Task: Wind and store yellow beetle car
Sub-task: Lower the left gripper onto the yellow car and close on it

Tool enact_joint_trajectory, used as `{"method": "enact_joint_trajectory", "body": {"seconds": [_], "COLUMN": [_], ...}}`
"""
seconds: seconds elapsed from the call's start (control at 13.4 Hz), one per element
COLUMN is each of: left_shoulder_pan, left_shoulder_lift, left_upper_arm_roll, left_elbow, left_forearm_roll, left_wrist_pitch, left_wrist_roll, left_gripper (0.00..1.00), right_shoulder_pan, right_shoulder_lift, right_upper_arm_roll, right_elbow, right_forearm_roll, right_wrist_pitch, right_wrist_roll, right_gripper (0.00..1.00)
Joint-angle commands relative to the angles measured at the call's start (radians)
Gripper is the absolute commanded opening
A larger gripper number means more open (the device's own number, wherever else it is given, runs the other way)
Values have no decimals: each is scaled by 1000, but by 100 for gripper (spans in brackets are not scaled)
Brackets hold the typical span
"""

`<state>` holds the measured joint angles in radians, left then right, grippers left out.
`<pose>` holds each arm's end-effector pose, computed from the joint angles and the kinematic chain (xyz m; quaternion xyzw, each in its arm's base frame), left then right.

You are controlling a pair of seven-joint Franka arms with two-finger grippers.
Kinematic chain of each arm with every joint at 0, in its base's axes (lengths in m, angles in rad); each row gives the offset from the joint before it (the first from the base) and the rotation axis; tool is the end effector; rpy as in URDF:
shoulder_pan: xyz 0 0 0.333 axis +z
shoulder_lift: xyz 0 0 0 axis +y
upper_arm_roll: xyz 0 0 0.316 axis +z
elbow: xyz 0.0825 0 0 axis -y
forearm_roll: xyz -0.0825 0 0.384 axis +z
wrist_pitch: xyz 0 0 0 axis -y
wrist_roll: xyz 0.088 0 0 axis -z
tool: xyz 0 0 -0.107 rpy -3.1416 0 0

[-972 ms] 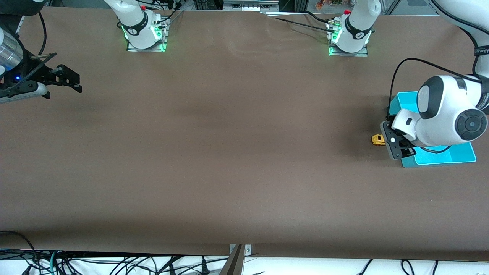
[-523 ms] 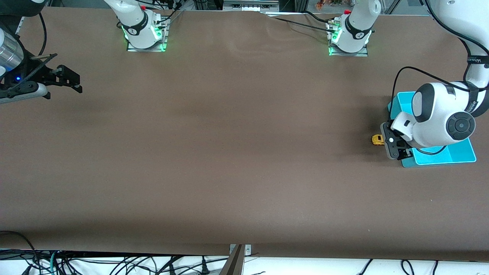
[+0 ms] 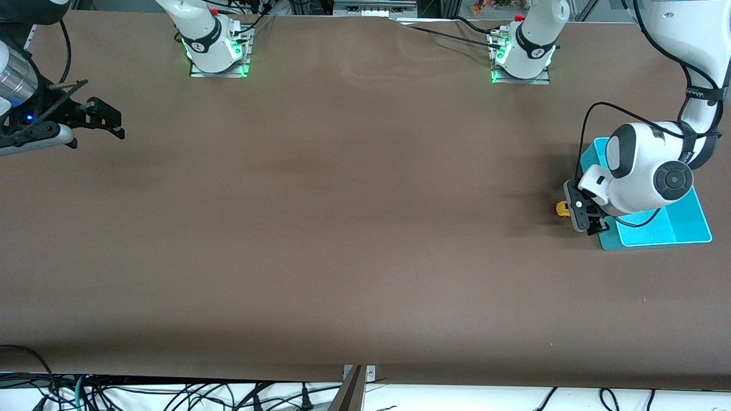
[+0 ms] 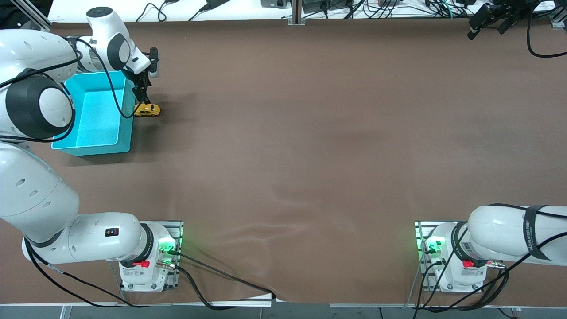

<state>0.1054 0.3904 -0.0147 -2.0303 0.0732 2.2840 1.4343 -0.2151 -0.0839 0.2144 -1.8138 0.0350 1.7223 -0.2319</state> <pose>0.5821 0.0548 0.2419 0.7646 -0.6405 -0.0653 0.0304 0.5356 0.0066 0.5667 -0.9936 -0.1122 0.0037 0.0089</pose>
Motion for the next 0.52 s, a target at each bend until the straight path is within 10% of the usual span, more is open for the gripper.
{"method": "enact_joint_trajectory", "body": {"seconds": [0.0, 0.45], "left_shoulder_pan": [26, 62], "left_shoulder_lift": [-18, 16], "left_upper_arm_roll": [-7, -7], "left_elbow": [-62, -114], "left_forearm_roll": [20, 20], "left_wrist_pitch": [96, 234], "left_wrist_roll": [66, 140], "left_gripper": [100, 100], "right_shoulder_pan": [8, 6], "right_shoulder_lift": [7, 6], "right_upper_arm_roll": [-4, -10], "right_elbow": [14, 16], "right_forearm_roll": [3, 3], "right_wrist_pitch": [6, 8], "right_wrist_roll": [11, 10], "right_gripper": [100, 100]}}
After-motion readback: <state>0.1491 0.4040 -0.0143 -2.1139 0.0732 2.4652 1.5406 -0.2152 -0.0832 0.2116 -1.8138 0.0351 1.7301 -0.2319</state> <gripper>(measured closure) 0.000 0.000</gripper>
